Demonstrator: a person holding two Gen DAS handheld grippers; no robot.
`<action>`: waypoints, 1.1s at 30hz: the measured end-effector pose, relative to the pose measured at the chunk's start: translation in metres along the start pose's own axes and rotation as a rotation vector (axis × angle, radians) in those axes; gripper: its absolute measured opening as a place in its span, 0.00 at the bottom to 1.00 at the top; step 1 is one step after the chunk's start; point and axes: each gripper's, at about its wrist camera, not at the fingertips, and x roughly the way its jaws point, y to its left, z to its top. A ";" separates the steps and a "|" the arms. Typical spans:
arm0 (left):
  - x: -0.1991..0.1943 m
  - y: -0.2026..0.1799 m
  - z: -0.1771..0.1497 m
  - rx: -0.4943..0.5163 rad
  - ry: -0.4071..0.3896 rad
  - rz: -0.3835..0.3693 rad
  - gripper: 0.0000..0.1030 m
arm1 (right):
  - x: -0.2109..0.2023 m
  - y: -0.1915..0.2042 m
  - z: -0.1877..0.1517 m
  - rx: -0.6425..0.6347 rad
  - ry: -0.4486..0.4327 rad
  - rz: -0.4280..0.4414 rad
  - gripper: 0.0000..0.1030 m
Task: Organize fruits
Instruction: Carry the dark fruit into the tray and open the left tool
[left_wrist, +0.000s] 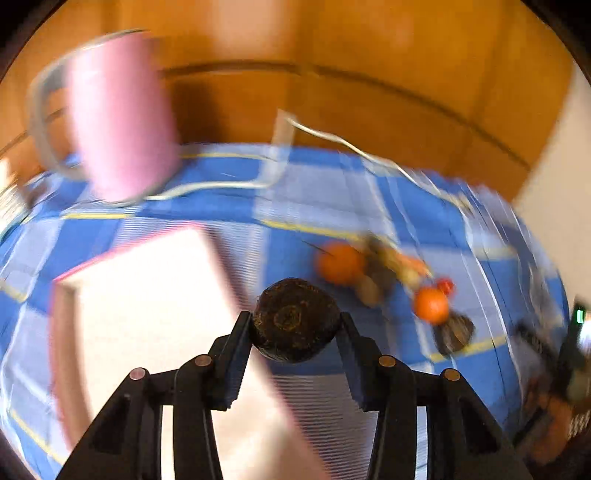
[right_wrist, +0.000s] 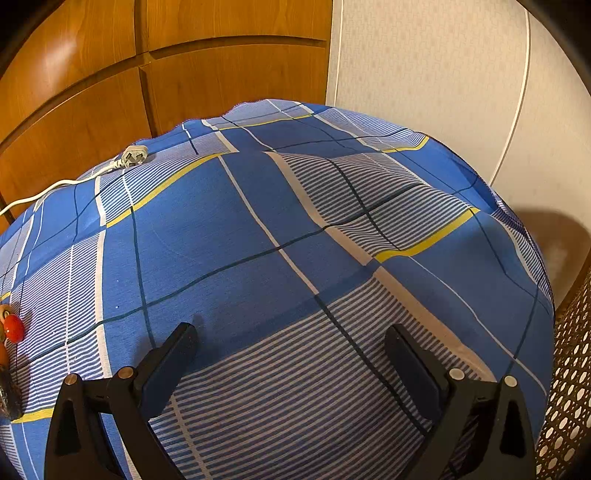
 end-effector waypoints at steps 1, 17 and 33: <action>-0.003 0.015 0.002 -0.033 -0.012 0.032 0.45 | 0.000 0.000 0.000 0.000 0.000 0.000 1.00; 0.011 0.124 -0.022 -0.302 0.012 0.270 0.54 | 0.000 0.000 0.000 0.000 -0.002 0.001 1.00; -0.077 0.095 -0.111 -0.437 -0.176 0.315 0.74 | 0.000 0.000 0.000 0.003 -0.001 0.005 1.00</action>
